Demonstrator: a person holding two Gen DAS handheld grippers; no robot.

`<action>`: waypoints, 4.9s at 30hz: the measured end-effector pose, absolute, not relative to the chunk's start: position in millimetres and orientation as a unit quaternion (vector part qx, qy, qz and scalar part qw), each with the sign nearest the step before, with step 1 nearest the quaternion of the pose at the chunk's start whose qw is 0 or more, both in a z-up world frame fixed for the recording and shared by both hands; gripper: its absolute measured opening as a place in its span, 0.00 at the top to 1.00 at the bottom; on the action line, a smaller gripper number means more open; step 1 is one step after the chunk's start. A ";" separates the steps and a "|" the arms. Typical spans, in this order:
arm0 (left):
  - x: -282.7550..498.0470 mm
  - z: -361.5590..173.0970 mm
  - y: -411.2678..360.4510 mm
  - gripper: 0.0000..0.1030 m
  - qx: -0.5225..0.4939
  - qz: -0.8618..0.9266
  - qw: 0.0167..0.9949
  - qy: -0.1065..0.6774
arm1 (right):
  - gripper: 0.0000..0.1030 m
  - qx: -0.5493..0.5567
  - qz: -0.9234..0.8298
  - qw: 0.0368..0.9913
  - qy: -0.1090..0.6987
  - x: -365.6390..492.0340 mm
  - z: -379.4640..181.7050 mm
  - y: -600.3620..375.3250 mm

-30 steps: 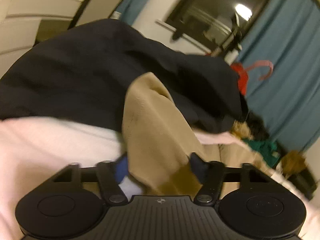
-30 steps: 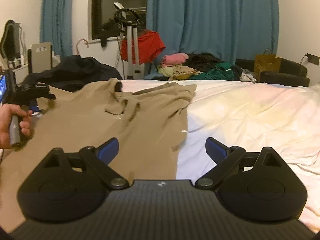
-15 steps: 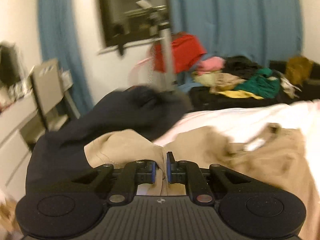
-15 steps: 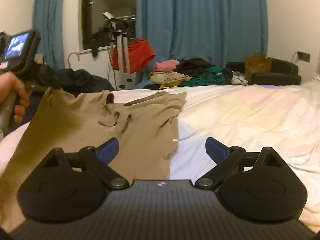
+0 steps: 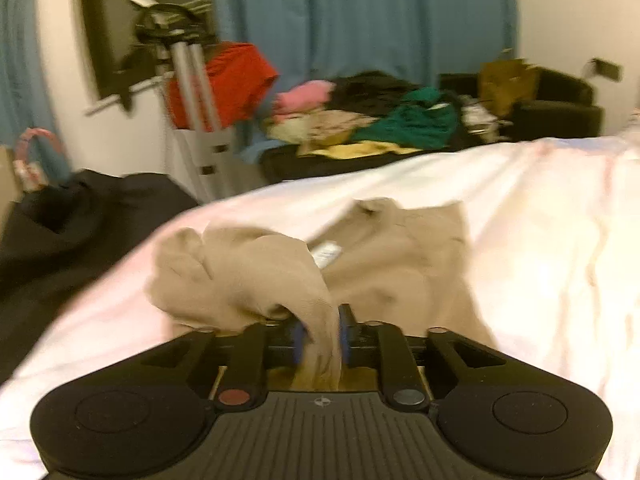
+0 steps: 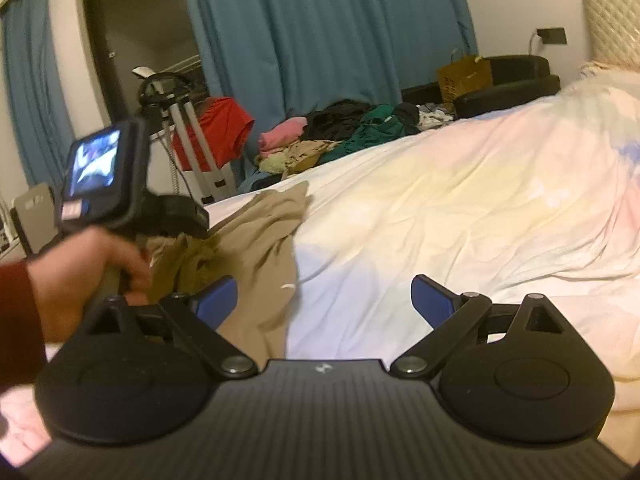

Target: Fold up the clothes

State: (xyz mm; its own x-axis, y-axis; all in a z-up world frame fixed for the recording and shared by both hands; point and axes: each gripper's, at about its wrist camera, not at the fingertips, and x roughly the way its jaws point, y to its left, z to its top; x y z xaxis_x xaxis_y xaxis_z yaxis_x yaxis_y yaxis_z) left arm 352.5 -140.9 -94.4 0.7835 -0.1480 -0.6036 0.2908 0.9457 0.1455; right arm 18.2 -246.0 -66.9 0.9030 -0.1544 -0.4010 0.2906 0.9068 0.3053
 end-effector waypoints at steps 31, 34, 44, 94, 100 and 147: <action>-0.2 -4.6 163.0 0.23 -0.144 -0.047 0.957 0.248 | 0.22 0.100 0.270 0.915 0.282 -66.1 -56.3 -60.5; -4.3 -1.6 183.3 0.23 -0.162 -0.039 0.958 0.234 | 0.22 0.079 0.314 0.894 0.308 -69.5 -60.4 -25.2; -11.9 -1.2 215.2 0.22 -0.204 -0.019 0.953 0.221 | 0.65 0.032 0.315 0.867 0.384 -59.0 -93.7 50.3; -5.2 -97.3 10.4 0.99 0.070 -0.283 0.873 0.392 | 0.73 0.208 0.054 0.929 0.302 -157.0 -72.6 -162.8; -14.1 -85.1 17.9 0.99 0.067 -0.322 0.865 0.378 | 0.24 0.231 0.048 0.918 0.318 -154.3 -79.2 -169.7; -16.4 -93.6 106.7 0.58 -0.138 -0.238 0.807 0.523 | 0.67 0.387 0.021 0.775 0.500 -116.0 -136.5 -206.5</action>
